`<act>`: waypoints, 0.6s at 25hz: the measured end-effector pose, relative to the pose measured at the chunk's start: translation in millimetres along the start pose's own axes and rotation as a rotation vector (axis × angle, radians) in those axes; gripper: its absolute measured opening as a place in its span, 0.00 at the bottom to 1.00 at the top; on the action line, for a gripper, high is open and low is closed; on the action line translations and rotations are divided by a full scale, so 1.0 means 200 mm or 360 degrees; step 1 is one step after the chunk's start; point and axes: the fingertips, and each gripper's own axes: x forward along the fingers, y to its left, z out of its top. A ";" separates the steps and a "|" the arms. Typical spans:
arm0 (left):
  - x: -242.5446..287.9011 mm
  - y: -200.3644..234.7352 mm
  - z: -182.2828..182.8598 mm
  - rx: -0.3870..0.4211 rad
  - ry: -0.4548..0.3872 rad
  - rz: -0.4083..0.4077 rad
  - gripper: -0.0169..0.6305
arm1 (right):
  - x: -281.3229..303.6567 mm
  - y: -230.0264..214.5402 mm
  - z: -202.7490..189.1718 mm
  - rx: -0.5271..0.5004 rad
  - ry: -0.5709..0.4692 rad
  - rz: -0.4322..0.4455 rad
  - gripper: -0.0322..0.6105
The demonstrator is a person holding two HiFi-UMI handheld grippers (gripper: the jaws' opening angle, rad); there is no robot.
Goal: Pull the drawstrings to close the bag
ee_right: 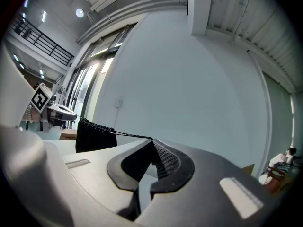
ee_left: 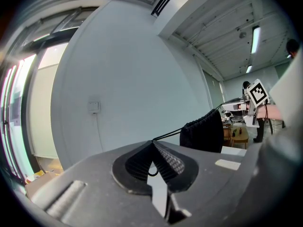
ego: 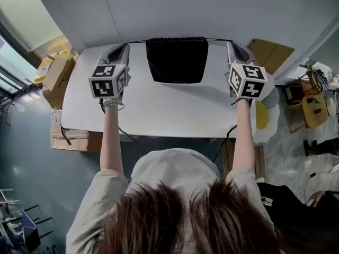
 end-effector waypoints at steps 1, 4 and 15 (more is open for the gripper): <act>0.00 0.00 0.00 0.0001 0.0001 0.0002 0.03 | 0.00 -0.01 0.00 0.0004 0.0001 -0.0009 0.07; 0.01 0.00 0.00 -0.0005 0.0005 0.0004 0.03 | -0.01 -0.03 -0.01 0.0022 0.0002 -0.0035 0.07; 0.00 0.01 -0.02 -0.0031 0.0008 0.0030 0.03 | -0.02 -0.07 -0.03 0.0077 -0.0008 -0.0089 0.07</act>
